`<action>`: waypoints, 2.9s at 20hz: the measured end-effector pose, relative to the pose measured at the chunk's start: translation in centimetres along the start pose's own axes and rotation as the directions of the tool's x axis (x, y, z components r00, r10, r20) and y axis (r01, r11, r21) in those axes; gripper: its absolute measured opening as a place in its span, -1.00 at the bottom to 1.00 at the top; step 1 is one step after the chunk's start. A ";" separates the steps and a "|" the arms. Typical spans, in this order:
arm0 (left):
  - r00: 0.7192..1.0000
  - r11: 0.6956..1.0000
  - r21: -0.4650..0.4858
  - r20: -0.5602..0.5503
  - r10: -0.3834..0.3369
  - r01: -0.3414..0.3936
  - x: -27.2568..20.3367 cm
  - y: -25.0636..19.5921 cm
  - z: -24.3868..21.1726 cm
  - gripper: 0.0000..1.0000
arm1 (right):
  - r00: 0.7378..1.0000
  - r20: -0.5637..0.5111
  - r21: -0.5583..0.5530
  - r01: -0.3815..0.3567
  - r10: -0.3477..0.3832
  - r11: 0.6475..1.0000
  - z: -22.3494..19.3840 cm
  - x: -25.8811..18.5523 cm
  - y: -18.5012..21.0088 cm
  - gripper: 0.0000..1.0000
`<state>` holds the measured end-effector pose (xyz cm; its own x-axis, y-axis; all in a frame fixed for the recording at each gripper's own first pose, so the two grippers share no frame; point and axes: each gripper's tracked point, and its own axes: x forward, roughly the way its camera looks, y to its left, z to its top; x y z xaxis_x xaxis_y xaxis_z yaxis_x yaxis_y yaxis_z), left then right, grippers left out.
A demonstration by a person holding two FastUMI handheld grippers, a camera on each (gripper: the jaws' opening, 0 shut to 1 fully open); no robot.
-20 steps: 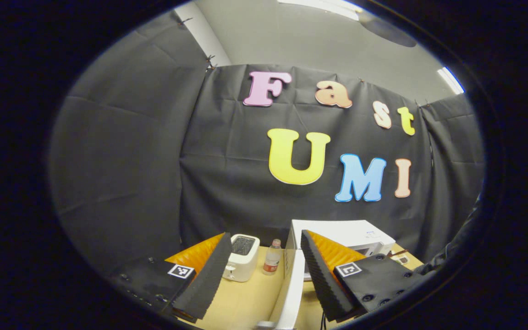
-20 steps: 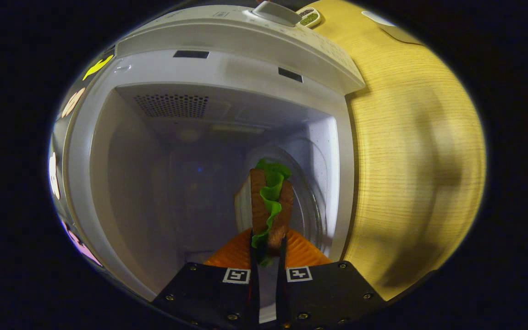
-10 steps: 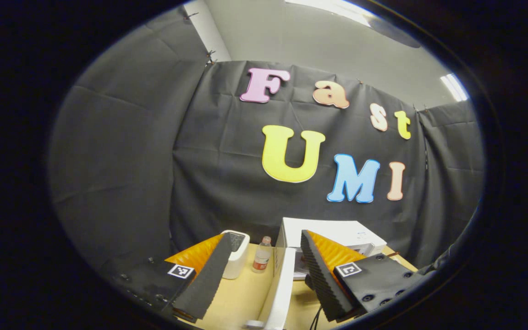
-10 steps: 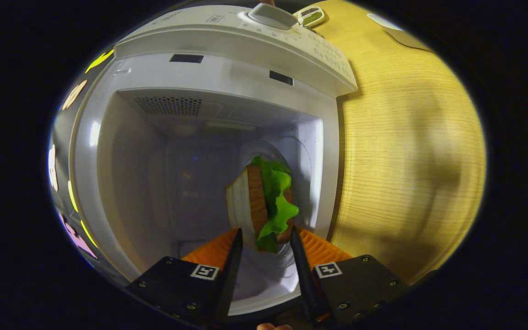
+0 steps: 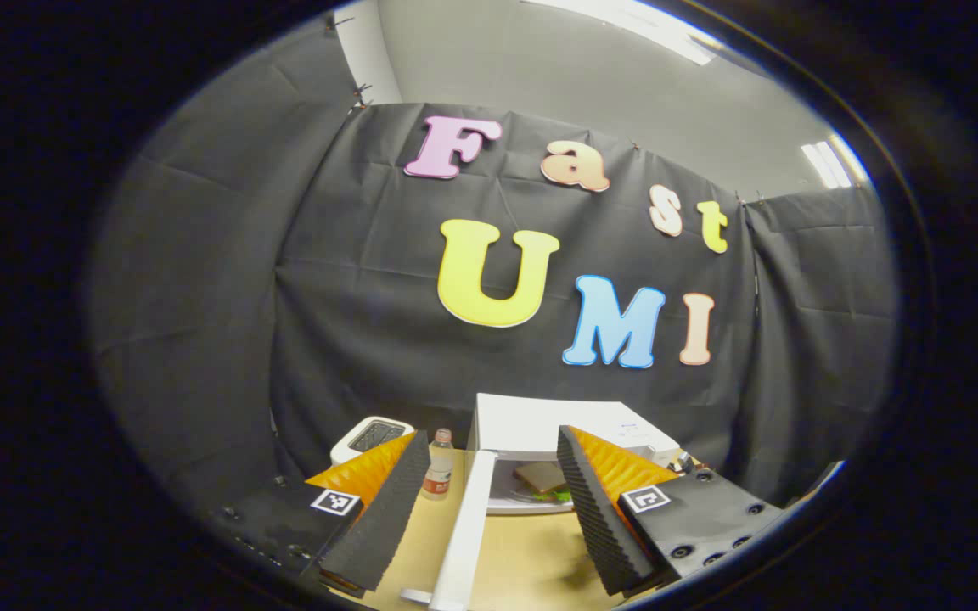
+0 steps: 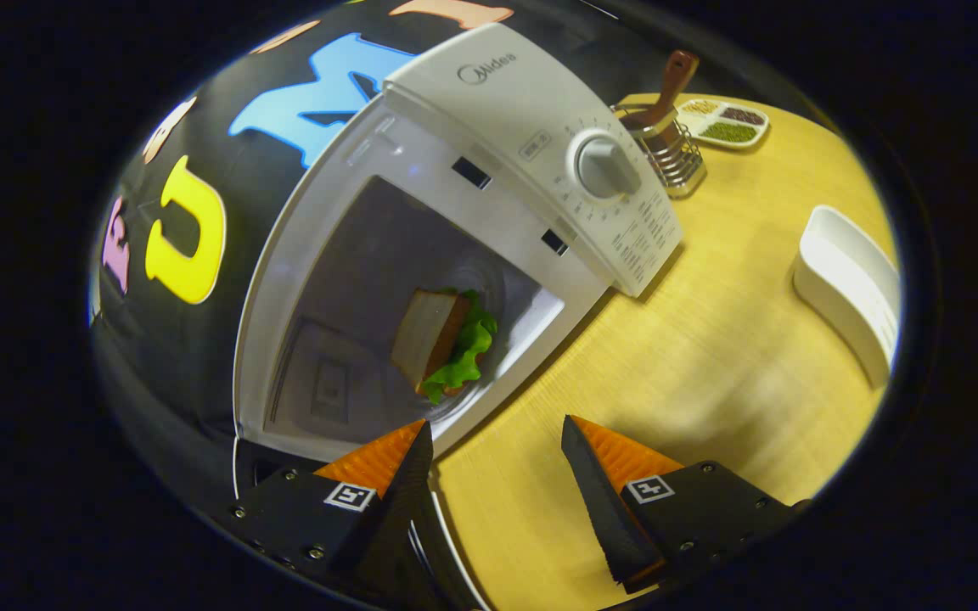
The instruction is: Open the microwave oven with the left hand, put the food in, and close the microwave oven.
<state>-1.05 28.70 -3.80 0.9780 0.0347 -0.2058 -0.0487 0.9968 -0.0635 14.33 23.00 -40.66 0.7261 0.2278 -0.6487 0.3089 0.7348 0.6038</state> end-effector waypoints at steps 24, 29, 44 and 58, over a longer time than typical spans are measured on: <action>0.992 0.991 0.080 0.054 -0.114 0.110 1.9 -9.4 -1.0 0.94 | 0.788 0.521 -0.675 0.146 0.327 0.723 18.3 -31.6 8.9 0.82; 0.995 0.987 0.130 0.009 -0.099 0.097 1.3 -8.2 -2.1 -0.28 | 0.782 0.503 -0.703 0.123 0.368 0.700 18.4 -31.8 10.4 0.82; 0.943 0.975 0.180 -0.280 0.177 -0.130 -8.2 12.4 -13.9 -0.84 | 0.817 0.478 -0.689 0.123 0.321 0.714 18.4 -29.5 10.0 0.92; 0.890 0.976 0.134 -0.447 -0.095 0.171 -9.8 7.4 -20.1 -0.85 | 0.809 0.533 -0.641 0.198 0.245 0.741 18.4 -30.1 8.5 0.92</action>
<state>-15.03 34.27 -21.84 0.7838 -0.0959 -0.6135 0.1469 0.9886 0.0332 6.40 10.69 -7.49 0.9912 0.0241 -0.1298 -0.0214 0.9995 0.0220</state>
